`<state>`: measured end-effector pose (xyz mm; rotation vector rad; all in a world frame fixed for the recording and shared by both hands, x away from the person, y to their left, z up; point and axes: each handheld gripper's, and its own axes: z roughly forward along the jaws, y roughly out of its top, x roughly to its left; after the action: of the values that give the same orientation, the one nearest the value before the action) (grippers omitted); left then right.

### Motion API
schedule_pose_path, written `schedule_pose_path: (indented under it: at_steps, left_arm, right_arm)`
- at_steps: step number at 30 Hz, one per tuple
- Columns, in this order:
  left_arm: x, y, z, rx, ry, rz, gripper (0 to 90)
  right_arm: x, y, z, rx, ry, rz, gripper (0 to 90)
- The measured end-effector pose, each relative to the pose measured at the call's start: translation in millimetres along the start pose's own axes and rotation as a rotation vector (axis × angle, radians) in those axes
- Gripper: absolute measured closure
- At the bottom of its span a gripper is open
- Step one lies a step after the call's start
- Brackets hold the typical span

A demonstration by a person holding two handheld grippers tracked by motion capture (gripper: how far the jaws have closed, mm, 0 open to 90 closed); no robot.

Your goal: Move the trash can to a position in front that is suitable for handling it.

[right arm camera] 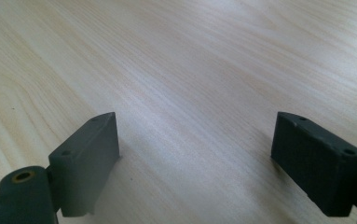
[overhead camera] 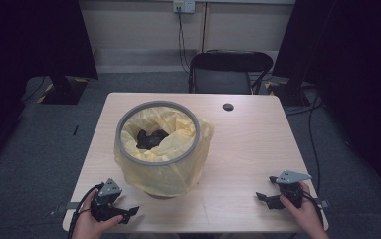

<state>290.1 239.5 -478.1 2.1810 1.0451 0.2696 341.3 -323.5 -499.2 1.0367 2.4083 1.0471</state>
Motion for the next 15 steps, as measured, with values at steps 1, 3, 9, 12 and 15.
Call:
schedule_pose_path:
  at_steps: [1, 3, 9, 12, 15]
  left_arm:
    - [-0.8, 1.0, -1.8, 0.003, -0.006, -0.001, 9.5]
    - [-2.3, 3.3, -4.7, 0.005, -0.02, -0.006, 9.9]
    - [-8.6, 15.2, -12.8, -0.03, -0.046, -0.023, 10.6]
    - [-9.8, 18.1, -14.4, -0.035, -0.042, -0.025, 11.4]
    - [-10.9, 22.5, -17.0, -0.048, -0.04, -0.03, 13.3]
  right_arm:
    - [0.0, 0.0, 0.0, 0.0, 0.0, 0.0, 14.1]
    - [0.1, -0.1, -0.2, 0.001, 0.0, 0.002, 14.1]
    - [0.1, -0.2, -0.4, 0.001, 0.0, 0.002, 14.2]
    - [0.0, -0.3, -0.3, 0.0, 0.0, 0.001, 14.1]
    - [-0.2, -0.5, -0.4, -0.001, 0.0, -0.001, 14.1]
